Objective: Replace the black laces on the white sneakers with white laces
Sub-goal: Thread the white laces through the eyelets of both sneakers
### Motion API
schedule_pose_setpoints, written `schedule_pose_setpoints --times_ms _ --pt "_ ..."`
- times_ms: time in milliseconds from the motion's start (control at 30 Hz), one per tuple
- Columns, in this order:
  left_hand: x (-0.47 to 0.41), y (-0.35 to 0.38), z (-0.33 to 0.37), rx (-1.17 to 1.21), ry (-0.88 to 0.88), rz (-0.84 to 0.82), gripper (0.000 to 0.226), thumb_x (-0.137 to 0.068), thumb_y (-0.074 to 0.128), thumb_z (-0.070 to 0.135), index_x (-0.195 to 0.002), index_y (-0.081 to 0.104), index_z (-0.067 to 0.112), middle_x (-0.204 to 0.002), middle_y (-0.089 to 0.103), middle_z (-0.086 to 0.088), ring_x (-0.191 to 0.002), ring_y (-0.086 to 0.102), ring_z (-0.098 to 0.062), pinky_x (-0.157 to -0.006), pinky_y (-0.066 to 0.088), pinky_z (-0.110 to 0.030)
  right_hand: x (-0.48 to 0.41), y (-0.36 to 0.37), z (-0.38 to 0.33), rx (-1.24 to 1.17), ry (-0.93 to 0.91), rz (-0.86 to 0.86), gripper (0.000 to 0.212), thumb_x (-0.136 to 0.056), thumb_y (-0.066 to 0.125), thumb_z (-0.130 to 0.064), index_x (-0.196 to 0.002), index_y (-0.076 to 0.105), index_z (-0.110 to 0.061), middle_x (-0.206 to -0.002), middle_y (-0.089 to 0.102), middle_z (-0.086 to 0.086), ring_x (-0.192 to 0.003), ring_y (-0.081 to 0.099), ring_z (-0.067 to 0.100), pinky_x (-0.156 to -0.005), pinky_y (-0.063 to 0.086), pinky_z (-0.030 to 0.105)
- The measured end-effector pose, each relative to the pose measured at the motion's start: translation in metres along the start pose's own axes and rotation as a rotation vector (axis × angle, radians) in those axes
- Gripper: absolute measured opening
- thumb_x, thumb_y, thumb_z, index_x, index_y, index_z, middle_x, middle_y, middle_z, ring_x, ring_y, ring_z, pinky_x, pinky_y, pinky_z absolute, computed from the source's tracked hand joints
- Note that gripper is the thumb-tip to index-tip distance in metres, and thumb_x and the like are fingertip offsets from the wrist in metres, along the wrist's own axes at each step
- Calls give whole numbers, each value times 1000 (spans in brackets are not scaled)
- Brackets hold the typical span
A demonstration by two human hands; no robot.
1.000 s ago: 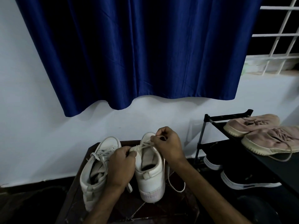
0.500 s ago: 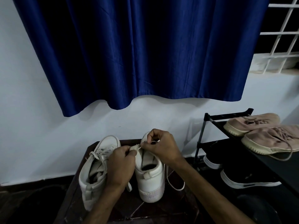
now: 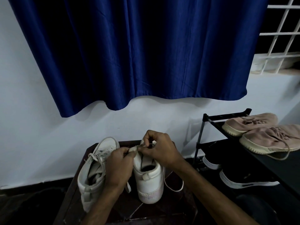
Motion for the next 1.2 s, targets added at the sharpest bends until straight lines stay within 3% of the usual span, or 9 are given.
schedule_pose_setpoints --times_ms 167,267,433,500,633,767,1000,1100,1200 --pt "1 1 -2 65 -15 7 35 -97 50 43 -86 72 17 -81 74 -1 -84 69 -19 -84 53 -50 -3 0 5 -57 3 -38 23 -75 80 -25 -71 58 -24 -77 69 -6 -76 65 7 -72 50 20" --pt "0 7 1 34 -4 -48 28 -83 51 41 -89 69 20 -83 73 2 -85 69 -20 -82 54 -51 -2 -3 10 -85 26 -62 22 -73 81 -27 -71 59 -27 -79 71 -6 -79 67 8 -78 54 34" --pt "21 17 6 -179 39 53 10 -94 57 26 -85 61 22 -69 65 7 -64 62 -4 -65 48 -27 5 -27 2 66 73 3 11 -83 73 -34 -83 67 -25 -77 61 -20 -83 57 0 -74 45 21" --pt "32 28 6 -51 0 -2 10 -94 55 25 -84 58 24 -69 67 5 -61 65 -7 -63 55 -31 17 -36 -7 187 78 124 28 -86 60 -54 -83 66 -27 -81 58 -18 -89 55 7 -76 46 29" --pt "42 31 0 166 -67 -49 10 -98 52 16 -90 58 16 -79 70 2 -64 69 -7 -64 58 -31 45 -30 -8 483 22 -22 51 -72 46 -81 -88 56 -33 -95 51 -19 -97 42 6 -78 43 31" --pt "52 20 -14 306 -152 -56 11 -100 49 16 -91 55 12 -82 73 3 -61 67 -12 -55 55 -33 53 -39 14 217 78 47 28 -78 72 -50 -75 64 -24 -100 54 -15 -101 52 7 -86 46 28" --pt "63 7 -2 -239 243 -13 7 -98 51 32 -94 49 26 -82 56 14 -80 56 -6 -67 36 -16 56 -34 13 147 20 108 16 -84 74 -18 -70 67 -21 -110 61 -10 -100 60 -2 -79 40 5" --pt "49 20 12 -220 379 45 24 -96 42 44 -97 53 22 -92 58 9 -86 54 -10 -74 44 -26 55 -31 10 150 -9 74 6 -84 71 -21 -78 71 -20 -113 59 -9 -103 58 -3 -81 40 4" --pt "34 42 11 -233 373 -82 30 -97 40 41 -99 59 18 -96 63 2 -91 59 -16 -80 49 -36 54 -29 9 163 -6 57 21 -81 64 -40 -82 73 -21 -113 57 -12 -105 57 -3 -82 41 5"
Point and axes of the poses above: each hand's wrist, its own x-axis away from the middle knuckle, its own y-axis out of the palm, z = x × y, the point moved 4 cm from there along -x, towards the middle knuckle
